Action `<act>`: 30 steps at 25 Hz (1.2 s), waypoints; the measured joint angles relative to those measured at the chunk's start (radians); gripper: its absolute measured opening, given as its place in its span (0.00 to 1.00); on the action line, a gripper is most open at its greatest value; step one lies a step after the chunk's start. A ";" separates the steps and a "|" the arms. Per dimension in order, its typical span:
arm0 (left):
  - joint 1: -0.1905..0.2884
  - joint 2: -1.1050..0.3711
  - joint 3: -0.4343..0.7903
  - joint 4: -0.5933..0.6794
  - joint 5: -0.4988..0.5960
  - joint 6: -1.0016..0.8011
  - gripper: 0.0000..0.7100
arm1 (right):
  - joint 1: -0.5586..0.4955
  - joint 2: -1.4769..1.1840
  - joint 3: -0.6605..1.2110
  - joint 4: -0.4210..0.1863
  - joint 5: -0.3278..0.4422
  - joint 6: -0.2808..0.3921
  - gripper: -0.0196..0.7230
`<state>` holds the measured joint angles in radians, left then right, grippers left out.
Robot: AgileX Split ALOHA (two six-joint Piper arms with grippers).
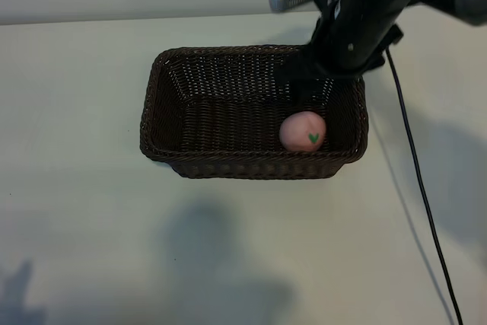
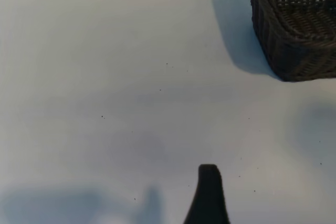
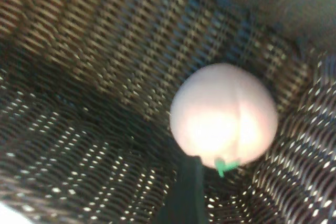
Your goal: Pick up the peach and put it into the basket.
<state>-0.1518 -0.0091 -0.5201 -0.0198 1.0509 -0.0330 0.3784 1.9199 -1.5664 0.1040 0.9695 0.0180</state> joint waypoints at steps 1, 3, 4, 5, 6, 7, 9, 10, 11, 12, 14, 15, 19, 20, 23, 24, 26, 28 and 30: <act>0.000 0.000 0.000 0.000 0.000 0.000 0.83 | 0.000 -0.005 -0.019 0.000 0.017 0.000 0.94; 0.000 0.000 0.000 0.000 0.000 0.000 0.83 | 0.000 -0.009 -0.067 -0.006 0.049 -0.004 0.93; 0.000 0.000 0.000 0.000 0.000 0.000 0.83 | 0.000 -0.010 -0.087 -0.011 0.070 -0.005 0.93; 0.000 0.000 0.000 0.000 0.000 0.000 0.83 | 0.000 -0.010 -0.109 -0.022 0.088 -0.004 0.91; 0.000 0.000 0.000 0.000 0.000 0.000 0.83 | 0.000 -0.010 -0.128 -0.039 0.102 -0.004 0.90; 0.000 0.000 0.000 0.000 0.000 0.000 0.83 | -0.001 -0.010 -0.144 -0.055 0.114 -0.004 0.88; 0.000 0.000 0.000 0.000 0.000 0.000 0.83 | -0.013 -0.010 -0.165 -0.082 0.129 -0.004 0.86; 0.000 0.000 0.000 0.000 0.000 0.000 0.83 | -0.026 -0.010 -0.171 -0.088 0.131 -0.004 0.85; 0.000 0.000 0.000 0.000 0.000 0.000 0.83 | -0.045 -0.010 -0.175 -0.090 0.136 -0.004 0.84; 0.000 0.000 0.000 0.000 0.000 0.000 0.83 | -0.071 -0.010 -0.178 -0.091 0.136 -0.004 0.84; 0.000 0.000 0.000 0.000 0.000 0.000 0.83 | -0.130 -0.010 -0.179 -0.094 0.145 -0.006 0.84; 0.000 0.000 0.000 0.000 0.000 0.000 0.83 | -0.168 -0.010 -0.179 -0.094 0.151 -0.011 0.83; 0.000 0.000 0.000 0.000 0.000 0.000 0.83 | -0.335 -0.010 -0.179 -0.098 0.161 -0.018 0.83; 0.000 0.000 0.000 0.000 0.000 0.000 0.83 | -0.372 -0.010 -0.179 -0.098 0.162 -0.018 0.83; 0.000 0.000 0.001 0.000 0.003 0.000 0.83 | -0.491 -0.010 -0.179 -0.104 0.172 -0.026 0.83; 0.000 0.000 0.002 0.000 0.007 0.000 0.83 | -0.517 -0.010 -0.179 -0.104 0.177 -0.027 0.83; 0.000 0.000 0.002 0.000 0.008 0.000 0.83 | -0.562 -0.010 -0.179 -0.104 0.189 -0.028 0.83; 0.000 0.000 0.002 0.000 0.009 0.000 0.83 | -0.582 -0.010 -0.179 -0.104 0.196 -0.028 0.83; 0.000 0.000 0.002 0.000 0.009 0.000 0.83 | -0.586 -0.016 -0.179 -0.104 0.201 -0.028 0.83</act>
<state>-0.1518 -0.0091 -0.5182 -0.0199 1.0595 -0.0330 -0.2074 1.9035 -1.7452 0.0000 1.1704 -0.0102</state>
